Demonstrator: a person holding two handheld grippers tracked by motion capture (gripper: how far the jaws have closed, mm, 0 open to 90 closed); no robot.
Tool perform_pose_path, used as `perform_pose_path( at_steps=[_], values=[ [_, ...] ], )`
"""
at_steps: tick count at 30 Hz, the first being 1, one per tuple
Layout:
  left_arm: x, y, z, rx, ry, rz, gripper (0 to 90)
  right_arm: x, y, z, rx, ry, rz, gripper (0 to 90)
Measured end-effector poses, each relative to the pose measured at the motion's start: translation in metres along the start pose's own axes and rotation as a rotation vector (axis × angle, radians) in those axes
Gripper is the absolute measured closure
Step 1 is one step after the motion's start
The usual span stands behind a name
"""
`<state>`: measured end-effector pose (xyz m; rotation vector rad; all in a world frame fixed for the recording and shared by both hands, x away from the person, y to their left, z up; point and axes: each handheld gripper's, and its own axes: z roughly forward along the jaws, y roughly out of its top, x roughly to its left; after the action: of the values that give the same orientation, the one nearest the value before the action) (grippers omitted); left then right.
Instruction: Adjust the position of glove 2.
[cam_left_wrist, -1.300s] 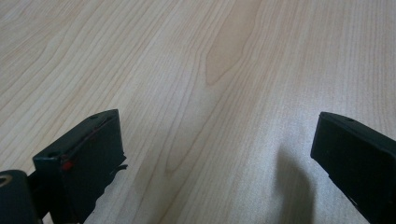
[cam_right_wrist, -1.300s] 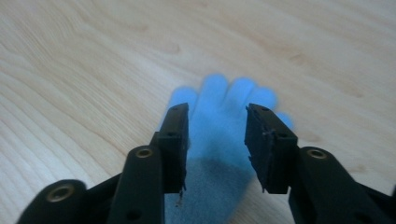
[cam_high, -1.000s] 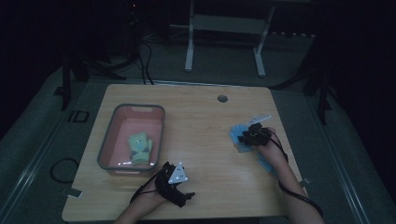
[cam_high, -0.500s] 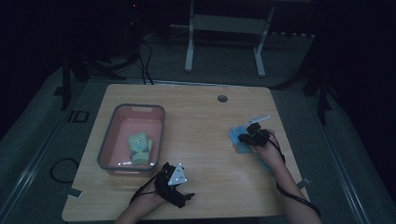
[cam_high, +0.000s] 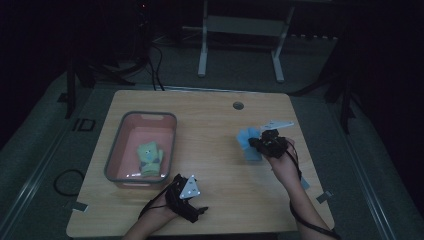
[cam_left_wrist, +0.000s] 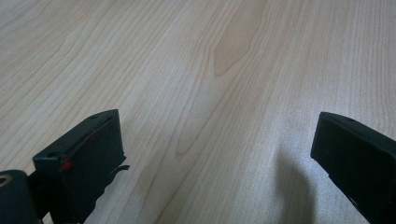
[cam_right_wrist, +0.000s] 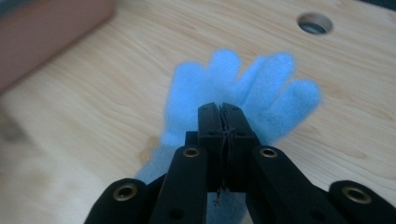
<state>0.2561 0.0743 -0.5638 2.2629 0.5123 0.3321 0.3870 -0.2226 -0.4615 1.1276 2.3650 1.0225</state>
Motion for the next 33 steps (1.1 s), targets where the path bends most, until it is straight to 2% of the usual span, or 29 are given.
perform_pose_path(
  at_steps=[1, 2, 4, 5, 6, 7, 8, 10, 11, 13, 15, 17, 18, 20, 25, 26, 28, 30, 33],
  values=[
    [0.0, 0.0, 0.0, 0.0, 0.0, 0.0, 2.7, 0.0, 0.0, 0.0, 0.0, 0.0, 0.0, 87.8],
    [0.0, 0.0, 0.0, 0.001, 0.0, -0.001, 2.7, 0.013, 0.003, -0.007, -0.018, 0.011, -0.01, 87.8],
    [0.001, -0.001, 0.0, -0.002, 0.003, -0.001, 2.7, 0.024, 0.005, -0.012, -0.027, 0.009, -0.025, 87.7],
    [0.001, -0.001, 0.0, -0.002, 0.003, -0.001, 2.7, 0.024, 0.005, -0.012, -0.027, 0.009, -0.025, 87.7],
    [0.002, -0.001, -0.001, -0.007, -0.001, -0.006, 2.7, 0.033, 0.006, -0.016, -0.043, 0.021, -0.024, 87.8],
    [0.002, -0.001, -0.001, -0.007, -0.001, -0.006, 2.7, 0.033, 0.006, -0.016, -0.043, 0.021, -0.024, 87.8],
    [0.002, -0.001, -0.001, -0.007, 0.0, -0.005, 2.7, 0.043, 0.004, -0.018, -0.049, 0.032, -0.007, 87.7],
    [0.002, -0.001, 0.0, -0.005, 0.001, -0.003, 2.7, 0.047, 0.003, -0.018, -0.05, 0.032, -0.011, 87.8],
    [0.001, -0.001, 0.0, -0.003, 0.001, -0.002, 2.7, 0.055, -0.001, -0.016, -0.047, 0.035, -0.005, 87.7],
    [0.001, -0.001, 0.0, -0.004, 0.008, 0.003, 2.7, 0.062, -0.006, -0.012, -0.053, 0.063, 0.026, 87.7],
    [0.001, -0.001, 0.0, -0.004, 0.007, 0.001, 2.7, 0.068, -0.013, -0.006, -0.042, 0.045, 0.039, 87.7],
    [0.0, -0.001, 0.0, -0.006, 0.012, 0.006, 2.7, 0.072, -0.02, 0.002, -0.033, 0.063, 0.069, 87.6],
    [0.0, -0.001, 0.0, -0.006, 0.012, 0.006, 2.7, 0.072, -0.02, 0.002, -0.033, 0.063, 0.069, 87.6],
    [0.0, -0.001, 0.0, -0.007, 0.011, 0.006, 2.7, 0.075, -0.031, 0.015, -0.013, 0.045, 0.094, 87.6],
    [0.0, -0.001, 0.0, -0.003, 0.004, 0.006, 2.7, 0.079, -0.042, 0.032, 0.032, 0.013, 0.084, 87.5],
    [0.0, -0.001, 0.0, -0.001, 0.002, 0.008, 2.7, 0.079, -0.048, 0.041, 0.063, 0.009, 0.088, 87.5],
    [0.0, -0.001, 0.0, -0.004, 0.004, 0.007, 2.7, 0.079, -0.05, 0.044, 0.068, 0.002, 0.092, 87.4],
    [0.0, -0.001, 0.0, -0.004, 0.002, 0.008, 2.7, 0.077, -0.056, 0.053, 0.097, -0.01, 0.105, 84.8],
    [0.0, -0.001, 0.0, -0.006, 0.002, 0.006, 2.7, 0.075, -0.06, 0.059, 0.103, -0.016, 0.108, 74.7]
  ],
)
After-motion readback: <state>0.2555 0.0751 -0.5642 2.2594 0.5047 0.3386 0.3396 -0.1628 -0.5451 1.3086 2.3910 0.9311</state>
